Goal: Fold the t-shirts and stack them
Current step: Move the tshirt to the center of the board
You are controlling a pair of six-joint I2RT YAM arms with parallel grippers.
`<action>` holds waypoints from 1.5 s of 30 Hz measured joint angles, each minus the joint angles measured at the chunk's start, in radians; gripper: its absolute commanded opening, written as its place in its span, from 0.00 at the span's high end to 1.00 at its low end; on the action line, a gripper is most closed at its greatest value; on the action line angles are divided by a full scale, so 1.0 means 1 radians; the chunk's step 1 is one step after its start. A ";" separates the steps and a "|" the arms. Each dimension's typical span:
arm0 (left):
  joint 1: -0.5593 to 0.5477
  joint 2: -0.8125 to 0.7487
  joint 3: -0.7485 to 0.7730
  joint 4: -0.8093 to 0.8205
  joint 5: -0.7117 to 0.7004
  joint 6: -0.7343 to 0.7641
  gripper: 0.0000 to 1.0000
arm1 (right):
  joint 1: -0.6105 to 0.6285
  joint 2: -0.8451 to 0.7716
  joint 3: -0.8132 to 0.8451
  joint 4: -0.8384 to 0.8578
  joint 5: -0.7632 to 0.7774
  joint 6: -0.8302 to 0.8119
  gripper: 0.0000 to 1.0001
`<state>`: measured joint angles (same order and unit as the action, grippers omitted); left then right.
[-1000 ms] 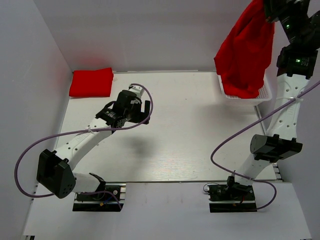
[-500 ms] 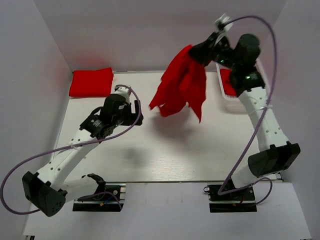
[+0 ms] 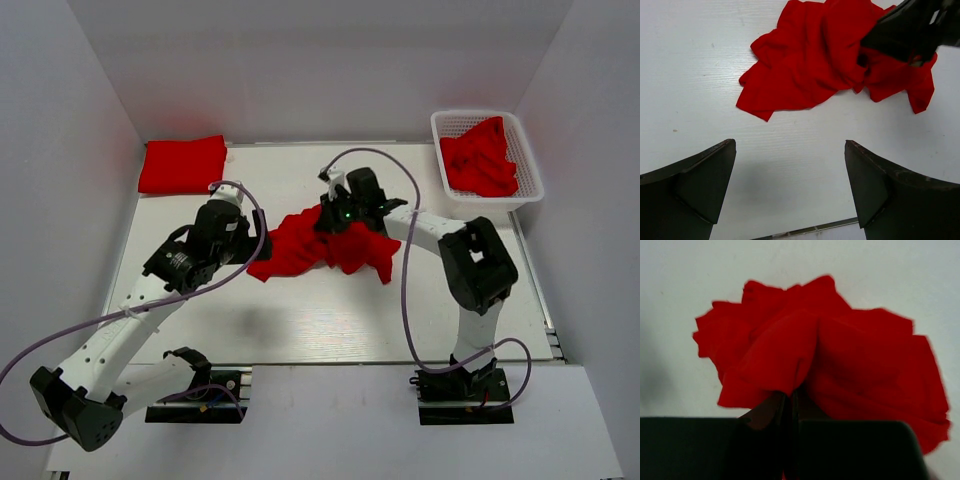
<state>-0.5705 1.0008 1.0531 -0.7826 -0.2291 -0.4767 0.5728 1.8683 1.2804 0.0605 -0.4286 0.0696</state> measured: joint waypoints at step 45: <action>-0.020 0.353 0.003 0.114 0.157 0.084 0.00 | 0.041 -0.665 -0.359 -0.373 0.651 0.229 0.10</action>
<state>-0.5903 1.3537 1.0557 -0.6685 -0.0723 -0.3927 0.6136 1.2034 0.9218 -0.3126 0.2222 0.2981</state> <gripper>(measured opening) 0.992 0.904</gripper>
